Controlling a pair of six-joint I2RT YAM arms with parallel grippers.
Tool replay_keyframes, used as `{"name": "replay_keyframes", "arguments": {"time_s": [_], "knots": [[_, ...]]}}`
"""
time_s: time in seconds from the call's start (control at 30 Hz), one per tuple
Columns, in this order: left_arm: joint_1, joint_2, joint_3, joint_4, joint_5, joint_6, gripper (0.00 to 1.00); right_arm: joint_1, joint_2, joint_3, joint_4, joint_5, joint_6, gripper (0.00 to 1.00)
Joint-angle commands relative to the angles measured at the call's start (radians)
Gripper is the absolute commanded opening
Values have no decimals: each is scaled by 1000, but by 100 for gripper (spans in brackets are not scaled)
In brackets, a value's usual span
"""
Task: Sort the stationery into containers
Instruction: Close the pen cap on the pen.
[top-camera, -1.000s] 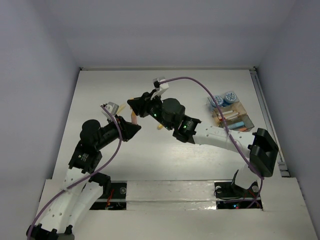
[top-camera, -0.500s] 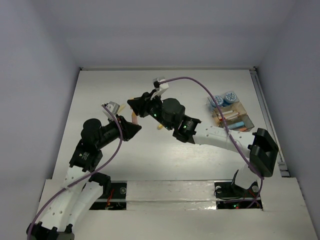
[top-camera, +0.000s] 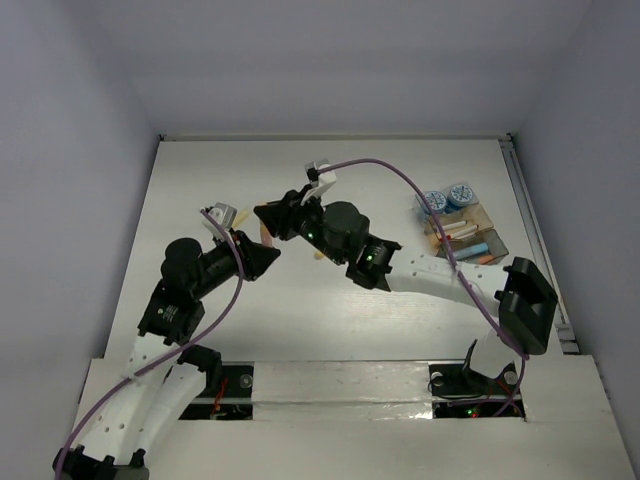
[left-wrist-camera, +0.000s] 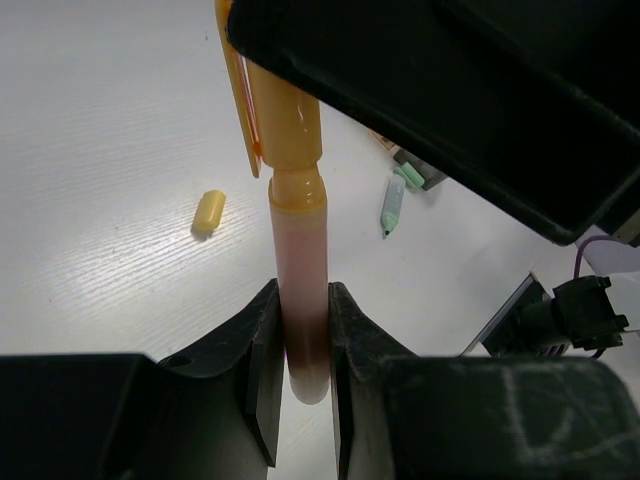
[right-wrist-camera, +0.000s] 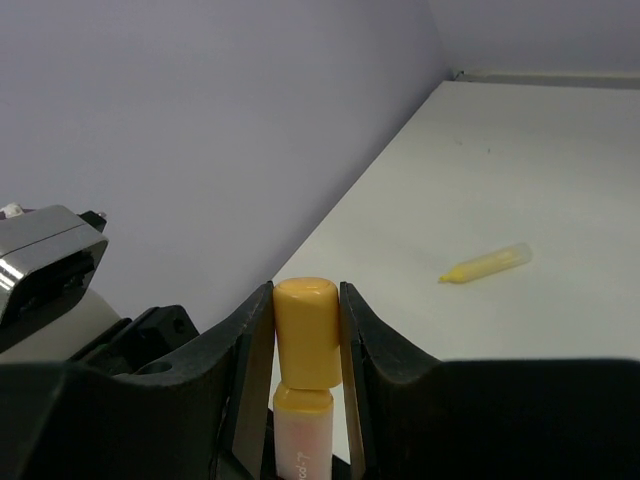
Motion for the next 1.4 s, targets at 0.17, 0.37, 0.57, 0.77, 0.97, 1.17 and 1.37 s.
{"name": "replay_keyframes", "arguments": {"time_s": [0.17, 0.37, 0.57, 0.77, 0.97, 1.17, 1.37], "knots": [[7, -20, 9, 29, -17, 2, 0, 34, -45, -26, 78, -1, 18, 9], [7, -42, 10, 25, -42, 2, 0, 55, -35, -85, 98, -11, 74, 8], [7, -60, 12, 23, -60, 0, 0, 98, -38, -137, 121, -4, 100, 6], [16, -75, 15, 28, -64, 0, 0, 109, -22, -169, 138, -64, 143, 0], [25, -54, 52, 26, -80, 25, 0, 109, -38, -247, 113, -169, 196, 0], [25, 20, 131, 57, -85, 32, 0, 139, -37, -355, 101, -195, 251, 0], [25, 86, 231, 55, -139, 48, 0, 179, -18, -431, 121, -184, 304, 0]]}}
